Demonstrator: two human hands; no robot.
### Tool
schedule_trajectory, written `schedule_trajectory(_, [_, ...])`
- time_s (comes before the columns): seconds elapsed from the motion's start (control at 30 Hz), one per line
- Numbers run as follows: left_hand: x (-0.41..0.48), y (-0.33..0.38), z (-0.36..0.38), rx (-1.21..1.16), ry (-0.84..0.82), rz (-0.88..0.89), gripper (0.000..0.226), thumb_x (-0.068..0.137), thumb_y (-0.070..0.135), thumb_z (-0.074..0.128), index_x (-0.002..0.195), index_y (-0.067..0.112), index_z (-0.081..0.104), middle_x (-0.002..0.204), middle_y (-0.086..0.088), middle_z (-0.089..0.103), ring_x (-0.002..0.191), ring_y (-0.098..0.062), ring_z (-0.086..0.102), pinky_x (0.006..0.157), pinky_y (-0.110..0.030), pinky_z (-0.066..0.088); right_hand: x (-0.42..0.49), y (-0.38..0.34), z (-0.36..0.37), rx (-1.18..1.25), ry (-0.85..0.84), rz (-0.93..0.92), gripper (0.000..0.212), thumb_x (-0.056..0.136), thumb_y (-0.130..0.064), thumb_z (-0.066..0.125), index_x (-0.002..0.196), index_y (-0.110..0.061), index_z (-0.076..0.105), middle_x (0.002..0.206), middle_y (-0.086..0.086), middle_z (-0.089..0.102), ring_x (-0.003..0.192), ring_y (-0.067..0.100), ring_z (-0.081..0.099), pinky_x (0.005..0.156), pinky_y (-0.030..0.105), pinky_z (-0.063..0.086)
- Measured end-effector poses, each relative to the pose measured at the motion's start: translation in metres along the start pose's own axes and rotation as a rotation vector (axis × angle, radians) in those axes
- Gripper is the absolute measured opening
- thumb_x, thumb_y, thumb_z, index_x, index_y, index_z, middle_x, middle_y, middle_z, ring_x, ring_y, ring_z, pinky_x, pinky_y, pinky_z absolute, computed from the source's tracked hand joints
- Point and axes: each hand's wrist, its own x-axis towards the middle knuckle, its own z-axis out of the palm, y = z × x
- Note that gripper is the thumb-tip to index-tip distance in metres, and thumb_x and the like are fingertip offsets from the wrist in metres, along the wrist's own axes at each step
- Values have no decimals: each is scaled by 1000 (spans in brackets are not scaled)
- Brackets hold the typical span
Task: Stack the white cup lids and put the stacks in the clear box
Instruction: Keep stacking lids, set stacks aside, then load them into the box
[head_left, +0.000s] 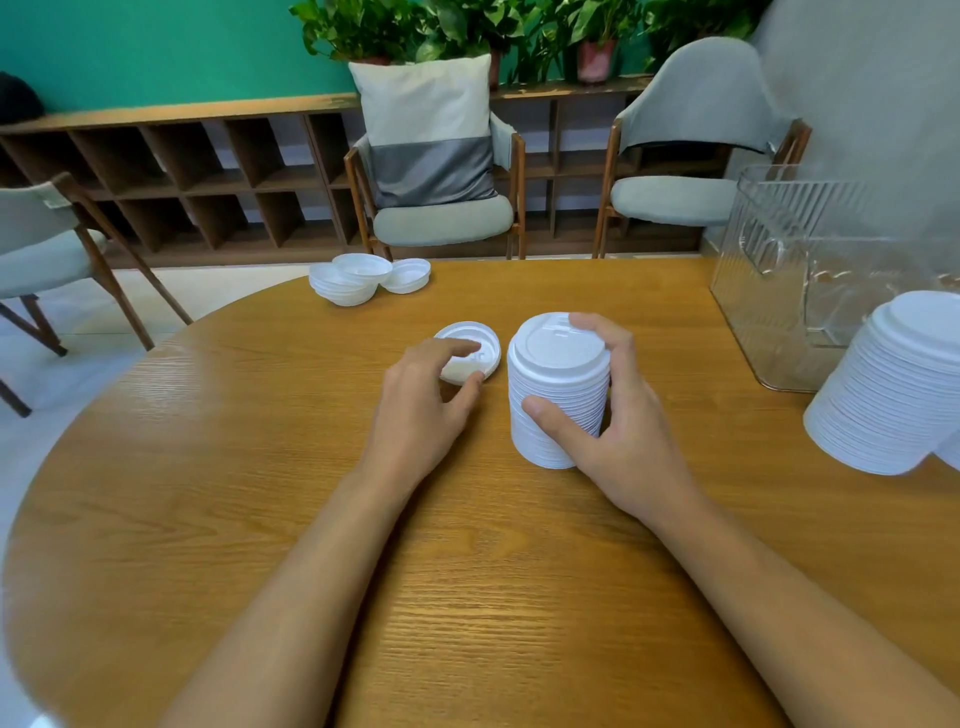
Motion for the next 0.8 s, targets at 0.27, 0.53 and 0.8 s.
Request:
schedule_trajectory(0.27, [-1,5,2,157,-63,14,28,90,3,74,114,18,79,98,2,78,92,-18,72,77,-32,53,0,-1,0,-5,-4,8,70,84,-53,76,140,-49,35,140,-28,49,129,-2,50,100,9,39])
schedule_trajectory(0.53, [3,10,-5,-146,116,-123,21,84,18,87,103,17,77,93,8,74,83,-8,66,79,-30,54,0,2,0,-3,-1,-1,72,83,-55,76,141,-48,35,142,-29,48,131,-1,50,104,22,43])
schedule_trajectory(0.8, [11,33,-30,-1000,145,-486,21,106,19,61,117,10,76,114,-3,79,109,-21,75,81,-30,62,0,3,2,43,45,-24,70,83,-60,73,142,-38,43,141,-19,53,134,8,51,106,20,43])
